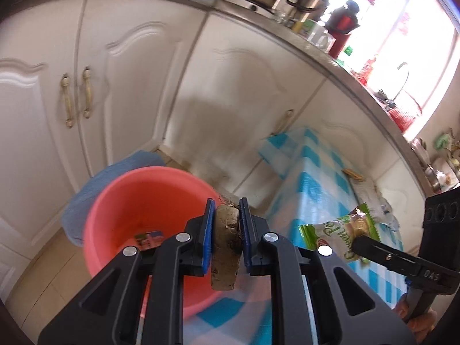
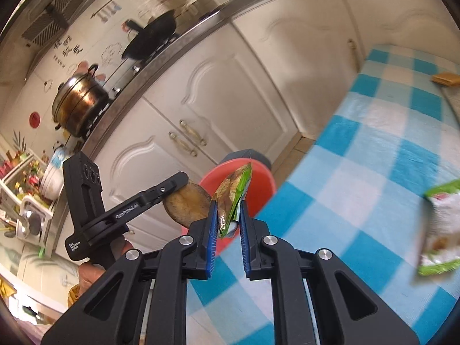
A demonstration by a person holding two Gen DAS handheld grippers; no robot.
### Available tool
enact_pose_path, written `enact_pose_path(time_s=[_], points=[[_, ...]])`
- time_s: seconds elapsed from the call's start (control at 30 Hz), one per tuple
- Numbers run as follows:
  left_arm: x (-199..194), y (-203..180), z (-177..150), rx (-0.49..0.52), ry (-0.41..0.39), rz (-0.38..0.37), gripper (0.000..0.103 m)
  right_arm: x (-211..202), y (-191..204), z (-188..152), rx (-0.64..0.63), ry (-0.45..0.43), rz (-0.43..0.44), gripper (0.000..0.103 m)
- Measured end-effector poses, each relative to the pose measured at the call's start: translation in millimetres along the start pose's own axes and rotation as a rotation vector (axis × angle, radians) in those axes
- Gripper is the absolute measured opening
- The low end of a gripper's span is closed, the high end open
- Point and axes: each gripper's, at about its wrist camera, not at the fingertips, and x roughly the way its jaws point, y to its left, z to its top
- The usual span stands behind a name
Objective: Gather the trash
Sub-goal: 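Carry potato and wrapper over the red bucket and open both grippers, then move both grippers back toward the remaining green snack wrapper on the table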
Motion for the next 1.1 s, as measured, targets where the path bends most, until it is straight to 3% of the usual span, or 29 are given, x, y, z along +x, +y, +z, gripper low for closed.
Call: enact_pose_path(time_s=[0.3,0.4,0.43,0.47,0.53,0.57,0.73,0.9,1.1], points=[[25,43,-15,-0.053,0.049,0.083,0.018,58,28,5,-0.066,0.105,-0.008,0.021],[36,54,-21,-0.075,0.073,0.102,0.019,62,28,2,-0.057,0.106,-0.017,0.057],[38,58,-24,-0.083,0.075,0.098,0.021,59,26,0,-0.055,0.097,-0.019,0.063],[38,61,-24,-0.089,0.070,0.099,0.024,59,26,-1,-0.057,0.090,-0.026,0.065],[34,64,-26,-0.093,0.044,0.111,0.052,53,25,-2,-0.064,0.067,-0.059,0.072],[32,65,-26,-0.091,0.028,0.125,0.060,49,24,-2,-0.063,0.052,-0.073,0.079],[18,65,-24,-0.086,-0.016,0.140,0.081,24,17,-2,-0.070,-0.030,-0.140,0.088],[6,61,-24,-0.093,-0.071,0.125,0.083,-4,14,-8,-0.118,-0.129,-0.207,0.090],[-5,30,-26,0.018,-0.110,0.089,0.085,-31,1,-23,-0.124,-0.257,-0.250,0.093]])
